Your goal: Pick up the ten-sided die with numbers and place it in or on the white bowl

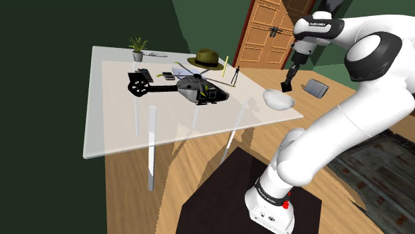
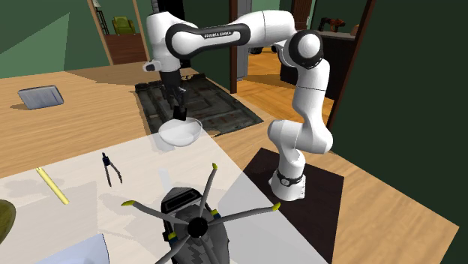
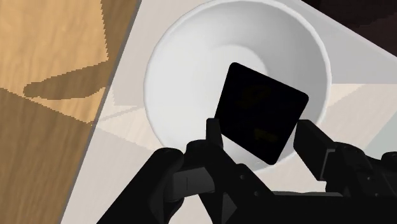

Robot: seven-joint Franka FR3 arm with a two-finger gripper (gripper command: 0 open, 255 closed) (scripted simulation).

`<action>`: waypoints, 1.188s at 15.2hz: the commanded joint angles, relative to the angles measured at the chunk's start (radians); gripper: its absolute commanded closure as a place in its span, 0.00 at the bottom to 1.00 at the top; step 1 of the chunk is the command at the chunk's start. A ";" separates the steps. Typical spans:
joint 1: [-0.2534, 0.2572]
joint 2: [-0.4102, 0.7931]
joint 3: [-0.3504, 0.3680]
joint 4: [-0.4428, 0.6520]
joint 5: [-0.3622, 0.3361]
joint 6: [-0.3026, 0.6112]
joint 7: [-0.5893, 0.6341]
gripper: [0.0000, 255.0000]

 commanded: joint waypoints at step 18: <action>-0.005 -0.006 -0.034 -0.149 -0.018 0.149 0.009 1.00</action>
